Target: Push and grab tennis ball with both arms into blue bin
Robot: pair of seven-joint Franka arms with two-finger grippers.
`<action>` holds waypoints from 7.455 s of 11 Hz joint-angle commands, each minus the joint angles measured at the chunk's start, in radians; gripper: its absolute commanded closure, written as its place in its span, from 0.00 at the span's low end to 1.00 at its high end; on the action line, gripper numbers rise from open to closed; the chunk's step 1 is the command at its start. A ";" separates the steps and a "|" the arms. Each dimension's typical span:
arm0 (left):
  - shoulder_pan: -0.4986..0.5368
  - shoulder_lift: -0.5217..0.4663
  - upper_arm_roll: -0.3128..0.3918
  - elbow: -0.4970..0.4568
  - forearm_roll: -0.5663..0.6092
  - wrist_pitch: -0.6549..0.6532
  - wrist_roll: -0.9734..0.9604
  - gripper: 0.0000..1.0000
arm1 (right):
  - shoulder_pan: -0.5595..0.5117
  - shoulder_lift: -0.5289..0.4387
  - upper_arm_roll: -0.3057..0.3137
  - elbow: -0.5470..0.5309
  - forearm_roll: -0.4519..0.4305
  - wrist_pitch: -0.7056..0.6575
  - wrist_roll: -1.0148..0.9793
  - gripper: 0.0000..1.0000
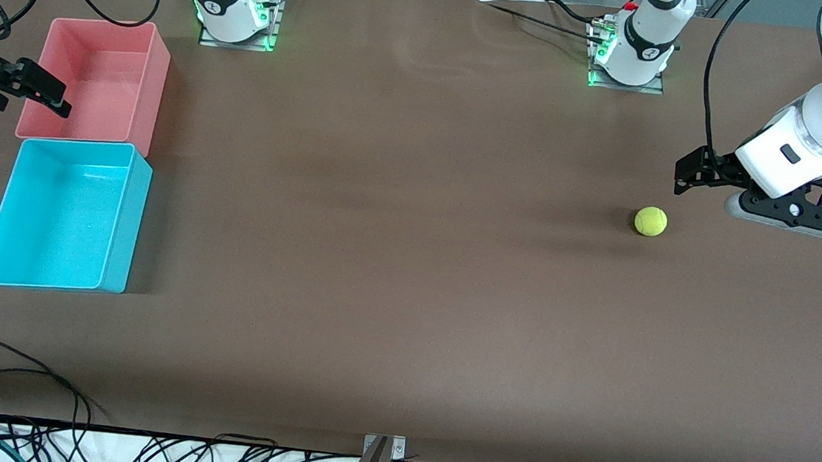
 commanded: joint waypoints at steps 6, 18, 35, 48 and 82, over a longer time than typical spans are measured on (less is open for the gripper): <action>0.004 0.008 -0.002 0.012 -0.007 0.000 0.008 0.02 | -0.001 -0.005 0.001 0.017 -0.002 -0.033 0.000 0.00; 0.297 0.063 0.006 -0.029 -0.033 -0.089 -0.717 1.00 | -0.004 -0.010 -0.006 0.017 -0.002 -0.076 0.000 0.00; 0.452 0.062 -0.033 -0.860 0.032 1.007 -1.291 1.00 | -0.004 -0.007 -0.004 0.011 0.000 -0.079 0.000 0.00; 0.489 0.183 -0.076 -0.940 0.042 1.202 -1.337 1.00 | -0.006 -0.005 -0.006 0.006 0.000 -0.077 -0.002 0.00; 0.990 0.060 -0.721 -0.447 -0.004 0.544 -0.449 0.00 | 0.034 -0.103 0.028 -0.373 0.001 0.148 0.013 0.00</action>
